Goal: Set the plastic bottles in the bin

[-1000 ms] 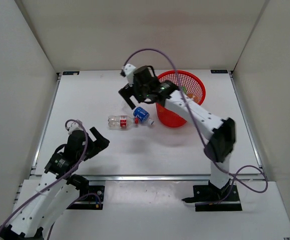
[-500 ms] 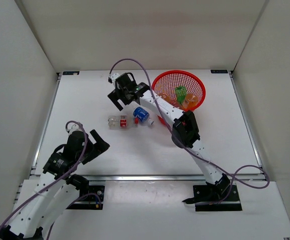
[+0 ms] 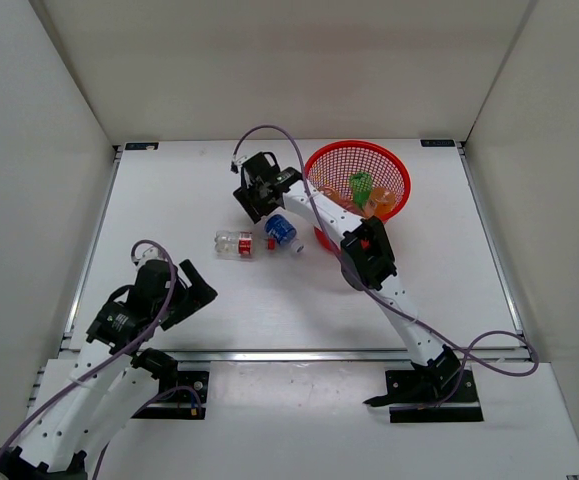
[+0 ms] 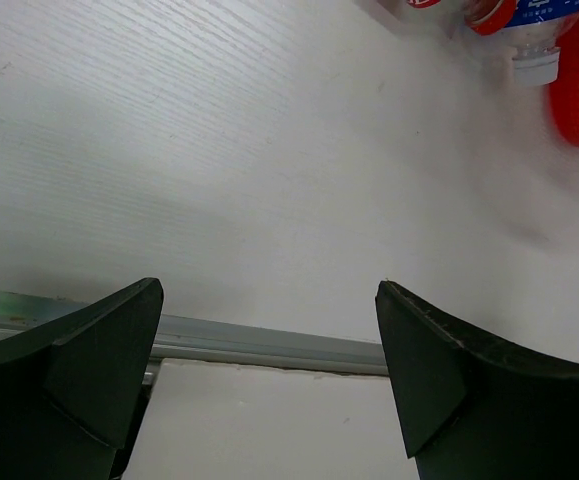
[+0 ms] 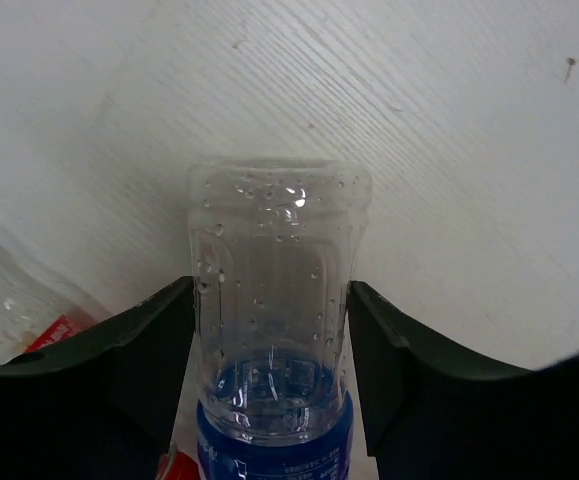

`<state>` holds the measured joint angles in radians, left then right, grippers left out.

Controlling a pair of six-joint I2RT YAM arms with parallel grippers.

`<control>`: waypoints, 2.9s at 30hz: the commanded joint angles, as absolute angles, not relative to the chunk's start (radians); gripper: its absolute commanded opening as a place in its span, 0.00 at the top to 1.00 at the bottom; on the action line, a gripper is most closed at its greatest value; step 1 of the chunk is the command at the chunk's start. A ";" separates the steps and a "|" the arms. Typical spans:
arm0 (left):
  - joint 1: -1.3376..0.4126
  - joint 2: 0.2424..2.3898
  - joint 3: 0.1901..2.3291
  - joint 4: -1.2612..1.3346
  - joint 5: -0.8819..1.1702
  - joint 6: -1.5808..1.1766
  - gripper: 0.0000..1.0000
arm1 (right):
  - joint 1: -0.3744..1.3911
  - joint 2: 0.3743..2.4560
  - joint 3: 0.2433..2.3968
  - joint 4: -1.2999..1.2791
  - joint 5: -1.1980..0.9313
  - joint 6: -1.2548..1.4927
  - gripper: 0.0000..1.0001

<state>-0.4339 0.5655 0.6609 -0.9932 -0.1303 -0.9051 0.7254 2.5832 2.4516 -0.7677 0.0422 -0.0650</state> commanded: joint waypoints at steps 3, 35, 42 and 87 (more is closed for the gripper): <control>-0.423 0.569 0.687 -0.968 -0.143 -0.894 0.02 | 0.719 2.511 2.496 -0.726 -0.069 -0.042 0.48; -0.403 0.646 0.546 -0.769 -0.106 -0.968 0.01 | 0.259 1.647 1.824 -0.371 -0.424 0.120 0.66; -0.393 0.736 0.549 -0.592 -0.118 -1.023 0.01 | 0.256 1.658 1.663 -0.214 -0.425 0.153 0.64; -0.383 1.784 1.054 -0.253 -0.256 -1.095 0.03 | 0.140 0.875 1.005 -0.356 0.124 0.051 0.01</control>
<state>-0.3843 1.7611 1.0142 -0.2321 -0.2695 -1.0752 0.1535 0.9245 1.0191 -0.3424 0.1009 0.0586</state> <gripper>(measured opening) 0.976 0.993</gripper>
